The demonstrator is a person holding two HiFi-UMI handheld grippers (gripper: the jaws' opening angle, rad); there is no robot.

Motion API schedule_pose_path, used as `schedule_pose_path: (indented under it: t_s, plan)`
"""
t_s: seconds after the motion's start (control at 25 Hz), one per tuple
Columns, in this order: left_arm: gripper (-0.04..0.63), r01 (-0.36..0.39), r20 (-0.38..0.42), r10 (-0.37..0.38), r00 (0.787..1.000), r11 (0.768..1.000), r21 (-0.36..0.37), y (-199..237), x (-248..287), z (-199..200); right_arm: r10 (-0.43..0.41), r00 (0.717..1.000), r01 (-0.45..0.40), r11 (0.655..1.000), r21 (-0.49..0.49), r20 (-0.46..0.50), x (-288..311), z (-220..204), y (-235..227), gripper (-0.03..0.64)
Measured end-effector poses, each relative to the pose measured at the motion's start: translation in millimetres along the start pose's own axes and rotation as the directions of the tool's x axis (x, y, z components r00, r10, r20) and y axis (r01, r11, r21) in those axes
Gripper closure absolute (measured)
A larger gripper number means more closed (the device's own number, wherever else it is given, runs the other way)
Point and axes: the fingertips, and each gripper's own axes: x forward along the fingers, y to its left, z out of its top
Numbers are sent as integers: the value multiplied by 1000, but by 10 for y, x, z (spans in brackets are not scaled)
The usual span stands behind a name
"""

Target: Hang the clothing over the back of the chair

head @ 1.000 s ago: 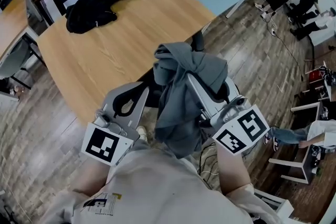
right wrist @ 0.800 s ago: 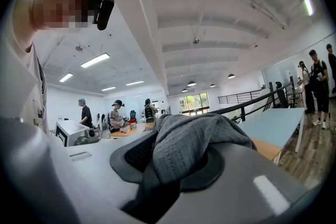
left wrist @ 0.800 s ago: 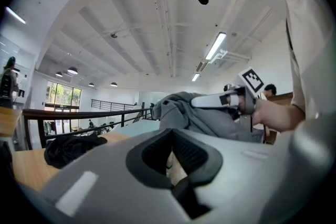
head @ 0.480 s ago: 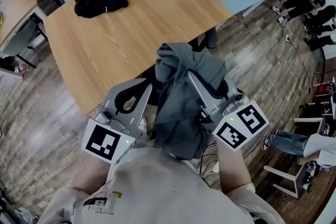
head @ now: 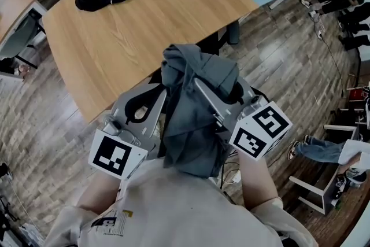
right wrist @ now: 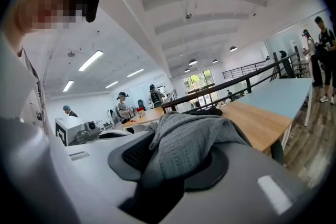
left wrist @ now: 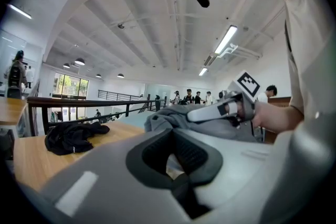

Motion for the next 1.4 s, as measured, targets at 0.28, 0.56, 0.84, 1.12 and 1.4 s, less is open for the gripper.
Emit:
schedule_pose_path:
  t_s: [0.28, 0.56, 0.84, 1.12, 1.4]
  plan:
    - [595, 14, 20, -14, 1000, 999, 29, 32, 172, -40, 49, 990, -54, 998, -35, -129, 98, -215, -41, 448]
    - [595, 33, -6, -32, 999, 999, 4, 65, 388, -103, 141, 972, -151, 988, -36, -188, 110, -277, -133, 410]
    - [595, 44, -17, -45, 999, 999, -26, -12, 462, -174, 201, 944, -219, 975, -44, -262, 34, -407, -158, 362]
    - [595, 46, -32, -46, 998, 999, -13, -14, 467, -236, 286, 912, -317, 946, -64, -295, 1, -495, -27, 247]
    - [595, 56, -34, -56, 998, 998, -12, -80, 447, -248, 309, 880, -362, 928, -88, -362, -123, -520, 20, 199]
